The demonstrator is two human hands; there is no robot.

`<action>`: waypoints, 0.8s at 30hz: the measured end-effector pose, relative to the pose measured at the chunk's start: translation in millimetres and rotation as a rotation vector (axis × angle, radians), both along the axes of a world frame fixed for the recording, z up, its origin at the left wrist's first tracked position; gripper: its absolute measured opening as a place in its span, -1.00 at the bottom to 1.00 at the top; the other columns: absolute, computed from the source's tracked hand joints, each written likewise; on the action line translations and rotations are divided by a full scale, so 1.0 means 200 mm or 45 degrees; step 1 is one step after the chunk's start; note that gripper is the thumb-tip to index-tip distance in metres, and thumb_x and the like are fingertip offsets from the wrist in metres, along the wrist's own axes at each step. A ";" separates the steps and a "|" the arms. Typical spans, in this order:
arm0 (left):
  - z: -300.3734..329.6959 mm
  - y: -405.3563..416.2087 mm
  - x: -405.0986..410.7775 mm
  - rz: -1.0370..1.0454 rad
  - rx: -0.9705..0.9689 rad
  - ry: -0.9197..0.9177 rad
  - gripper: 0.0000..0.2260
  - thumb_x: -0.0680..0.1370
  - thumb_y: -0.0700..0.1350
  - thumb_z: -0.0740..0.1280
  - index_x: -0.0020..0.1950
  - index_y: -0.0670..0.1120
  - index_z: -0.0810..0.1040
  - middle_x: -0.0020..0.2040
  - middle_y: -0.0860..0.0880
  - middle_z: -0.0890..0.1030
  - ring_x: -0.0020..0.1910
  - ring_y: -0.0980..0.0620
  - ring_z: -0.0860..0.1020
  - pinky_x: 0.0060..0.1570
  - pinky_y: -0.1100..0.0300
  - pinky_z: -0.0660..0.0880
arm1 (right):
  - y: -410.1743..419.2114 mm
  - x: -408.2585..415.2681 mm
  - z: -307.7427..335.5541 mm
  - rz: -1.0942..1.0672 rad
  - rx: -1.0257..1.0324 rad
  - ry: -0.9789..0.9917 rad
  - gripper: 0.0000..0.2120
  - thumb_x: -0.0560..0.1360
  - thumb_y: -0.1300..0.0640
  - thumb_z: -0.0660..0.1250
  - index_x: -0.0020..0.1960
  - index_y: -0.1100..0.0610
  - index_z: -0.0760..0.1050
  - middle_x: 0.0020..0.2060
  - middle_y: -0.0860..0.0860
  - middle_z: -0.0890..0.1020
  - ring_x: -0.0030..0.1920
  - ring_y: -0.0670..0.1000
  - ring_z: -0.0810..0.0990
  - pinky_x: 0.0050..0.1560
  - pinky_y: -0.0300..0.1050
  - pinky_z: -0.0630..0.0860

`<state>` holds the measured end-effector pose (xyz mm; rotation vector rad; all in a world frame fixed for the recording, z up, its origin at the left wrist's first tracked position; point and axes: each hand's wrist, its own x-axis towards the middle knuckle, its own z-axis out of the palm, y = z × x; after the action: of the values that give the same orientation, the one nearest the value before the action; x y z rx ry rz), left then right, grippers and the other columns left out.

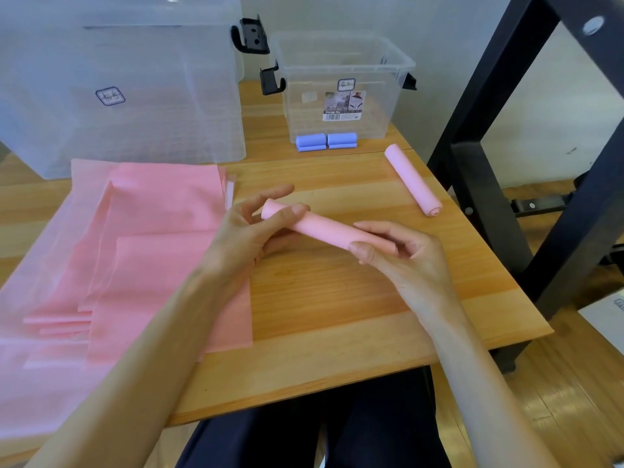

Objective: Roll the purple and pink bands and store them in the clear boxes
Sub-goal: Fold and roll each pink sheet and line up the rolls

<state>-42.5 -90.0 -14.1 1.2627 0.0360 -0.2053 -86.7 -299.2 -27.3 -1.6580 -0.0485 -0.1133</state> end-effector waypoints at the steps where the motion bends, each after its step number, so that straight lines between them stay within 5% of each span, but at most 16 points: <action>1: 0.01 0.00 0.01 0.007 -0.007 0.017 -0.44 0.31 -0.07 0.49 0.30 -0.08 0.53 0.06 -0.12 0.71 0.06 -0.02 0.68 -0.04 0.23 0.63 | -0.02 -0.01 0.00 0.043 -0.028 0.008 -0.71 0.38 0.14 0.52 0.09 0.06 0.67 -0.07 -0.01 0.71 -0.09 -0.11 0.66 -0.07 -0.31 0.56; 4: 0.04 -0.04 0.03 -0.035 -0.018 0.064 -0.44 0.33 -0.09 0.47 0.32 -0.13 0.50 0.06 -0.11 0.71 0.07 0.00 0.68 -0.07 0.25 0.63 | -0.07 -0.05 -0.01 0.099 -0.053 0.001 -0.67 0.37 0.15 0.52 0.13 0.06 0.66 -0.01 0.05 0.67 -0.01 -0.12 0.65 -0.02 -0.33 0.54; 10: 0.10 -0.22 0.15 -0.157 -0.232 0.171 -0.62 0.42 -0.28 0.40 0.23 -0.22 0.51 0.00 -0.14 0.71 0.01 0.02 0.69 -0.04 0.25 0.62 | -0.20 -0.04 0.02 -0.155 -0.136 -0.072 -0.66 0.33 0.04 0.51 0.10 -0.05 0.64 -0.10 -0.18 0.71 -0.13 -0.16 0.62 -0.10 -0.36 0.53; 13: 0.10 -0.33 0.27 -0.184 -0.127 0.165 -0.77 0.52 -0.29 0.39 0.17 -0.28 0.54 0.05 -0.17 0.68 -0.01 0.03 0.69 -0.02 0.24 0.62 | -0.26 -0.01 0.03 -0.221 -0.232 -0.072 -0.60 0.31 -0.01 0.53 0.14 -0.06 0.63 -0.12 -0.14 0.70 -0.13 -0.10 0.62 -0.09 -0.34 0.55; 18: 0.09 -0.48 0.44 -0.194 0.027 0.235 -0.69 0.54 -0.24 0.41 0.26 -0.31 0.54 0.21 -0.22 0.63 0.04 -0.06 0.65 0.01 0.13 0.64 | -0.33 0.06 0.03 -0.183 -0.442 -0.052 -0.59 0.38 0.15 0.55 0.17 -0.09 0.58 -0.01 -0.13 0.66 -0.07 -0.15 0.63 -0.07 -0.40 0.53; 24: 0.08 -0.61 0.60 -0.185 0.159 0.239 -0.87 0.54 -0.25 0.42 0.06 -0.23 0.57 -0.02 -0.11 0.63 -0.13 -0.02 0.65 -0.15 0.15 0.66 | -0.37 0.17 0.04 -0.393 -0.751 -0.139 -0.64 0.39 0.07 0.55 0.17 0.07 0.65 -0.03 -0.11 0.65 -0.10 -0.16 0.61 -0.05 -0.26 0.53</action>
<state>76.5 -212.4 1.9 1.3684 0.1206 -0.4526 -53.5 -372.9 -19.9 -2.2394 0.1019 -0.4589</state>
